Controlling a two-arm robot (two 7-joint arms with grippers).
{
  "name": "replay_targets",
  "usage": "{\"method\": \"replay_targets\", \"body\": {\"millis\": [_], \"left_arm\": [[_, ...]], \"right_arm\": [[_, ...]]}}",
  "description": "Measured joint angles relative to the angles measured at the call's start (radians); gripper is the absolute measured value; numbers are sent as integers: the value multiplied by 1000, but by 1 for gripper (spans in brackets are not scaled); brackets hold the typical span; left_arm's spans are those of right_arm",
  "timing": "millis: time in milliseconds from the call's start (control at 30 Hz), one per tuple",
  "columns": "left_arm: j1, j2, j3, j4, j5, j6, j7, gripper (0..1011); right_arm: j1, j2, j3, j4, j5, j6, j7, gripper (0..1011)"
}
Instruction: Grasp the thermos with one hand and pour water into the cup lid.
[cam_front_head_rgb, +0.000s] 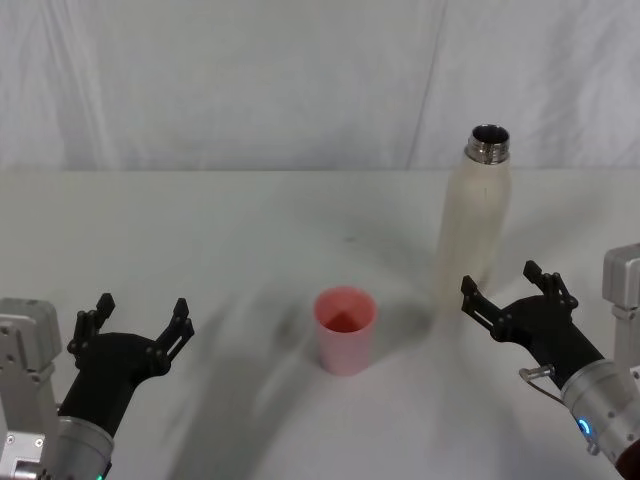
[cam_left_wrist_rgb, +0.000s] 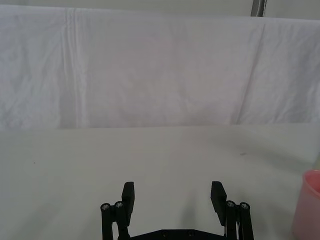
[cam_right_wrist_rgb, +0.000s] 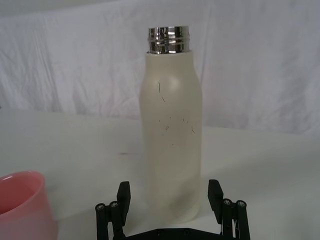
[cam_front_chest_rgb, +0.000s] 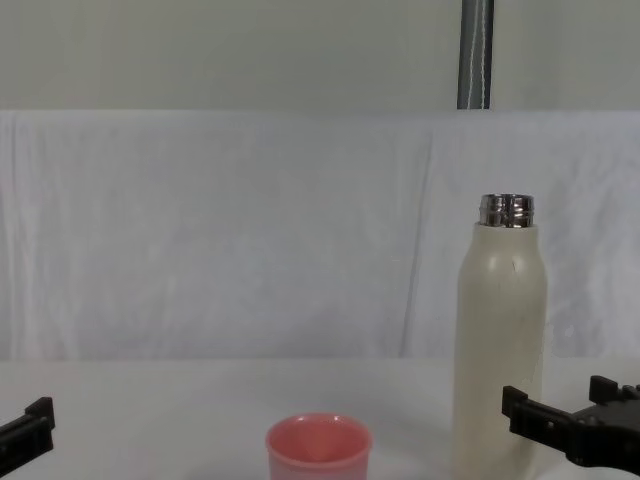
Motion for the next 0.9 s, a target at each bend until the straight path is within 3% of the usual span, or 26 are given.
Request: {"method": "replay_targets", "body": {"millis": [900], "left_arm": [[0, 0, 0, 0, 0, 0, 0, 1001]], "right_arm": [[143, -33, -21, 141, 13, -6, 7, 1000]]}}
